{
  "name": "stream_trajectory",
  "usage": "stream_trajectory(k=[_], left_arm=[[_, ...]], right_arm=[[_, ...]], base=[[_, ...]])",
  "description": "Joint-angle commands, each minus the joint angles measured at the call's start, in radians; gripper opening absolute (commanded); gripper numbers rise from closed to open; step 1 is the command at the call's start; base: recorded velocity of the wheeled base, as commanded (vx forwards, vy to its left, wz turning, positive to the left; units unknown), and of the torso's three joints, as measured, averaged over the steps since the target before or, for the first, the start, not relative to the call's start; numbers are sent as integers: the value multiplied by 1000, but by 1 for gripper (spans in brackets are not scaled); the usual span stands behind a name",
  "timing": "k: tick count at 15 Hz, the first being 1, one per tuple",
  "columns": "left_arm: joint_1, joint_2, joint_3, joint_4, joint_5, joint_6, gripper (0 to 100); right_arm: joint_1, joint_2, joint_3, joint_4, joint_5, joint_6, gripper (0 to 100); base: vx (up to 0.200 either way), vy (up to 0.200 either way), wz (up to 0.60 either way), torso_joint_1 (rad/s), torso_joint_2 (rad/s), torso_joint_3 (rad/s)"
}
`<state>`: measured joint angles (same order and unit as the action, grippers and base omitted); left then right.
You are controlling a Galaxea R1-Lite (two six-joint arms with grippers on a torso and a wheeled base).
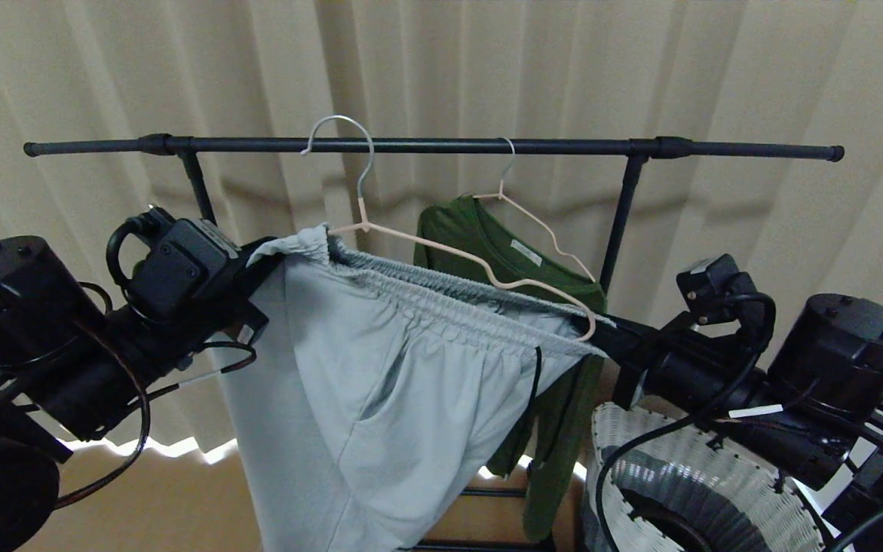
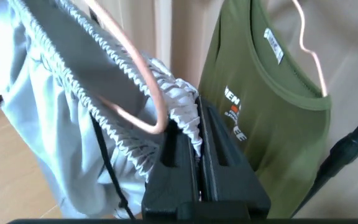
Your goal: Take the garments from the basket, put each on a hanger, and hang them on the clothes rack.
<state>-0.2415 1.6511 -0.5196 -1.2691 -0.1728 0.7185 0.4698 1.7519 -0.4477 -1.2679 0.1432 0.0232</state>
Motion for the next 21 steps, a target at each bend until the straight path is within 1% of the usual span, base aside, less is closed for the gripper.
stream_trajectory(k=[1,2,4,5,6,10,11,12,14,15,16,17,19,21], left_arm=[[10,7,27,1,1,4,0],[16,7,39,-1,-5,12,0],[47,7,52,-1,-44,67,0],[82,10,55,1,-68,124,0],[99,13,55,1,-68,159,0],[108,27,56,2,-60,165,0],[102,30,53,7,-25,162,0],[100,36,53,7,-1,159,0],[82,62,52,7,91,96,0],[71,67,50,7,107,71,0],[34,70,49,7,136,6,0],[5,70,50,8,160,-33,0],[-18,70,50,10,184,-57,0],[-19,72,52,10,185,-57,0]], right_arm=[[0,3,-19,4,-1,0,0],[0,3,-23,4,-1,-2,0],[0,1,-26,5,-1,0,0],[0,1,-26,5,-1,-2,0],[0,-2,-28,5,-1,-2,0],[16,-11,-14,5,1,-2,0],[72,-22,-2,5,1,-2,0],[93,-28,1,7,1,-2,0],[188,-49,10,7,1,-2,0],[207,-48,17,8,1,-2,0],[240,-37,27,7,1,-2,0],[253,-29,27,7,1,-2,0],[260,-26,24,7,1,-3,0],[270,-32,35,7,1,-5,0]], base=[[0,0,0,0,0,0],[0,0,0,0,0,0],[0,0,0,0,0,0],[0,0,0,0,0,0],[0,0,0,0,0,0],[0,0,0,0,0,0],[0,0,0,0,0,0],[0,0,0,0,0,0],[0,0,0,0,0,0],[0,0,0,0,0,0],[0,0,0,0,0,0],[0,0,0,0,0,0],[0,0,0,0,0,0],[0,0,0,0,0,0]])
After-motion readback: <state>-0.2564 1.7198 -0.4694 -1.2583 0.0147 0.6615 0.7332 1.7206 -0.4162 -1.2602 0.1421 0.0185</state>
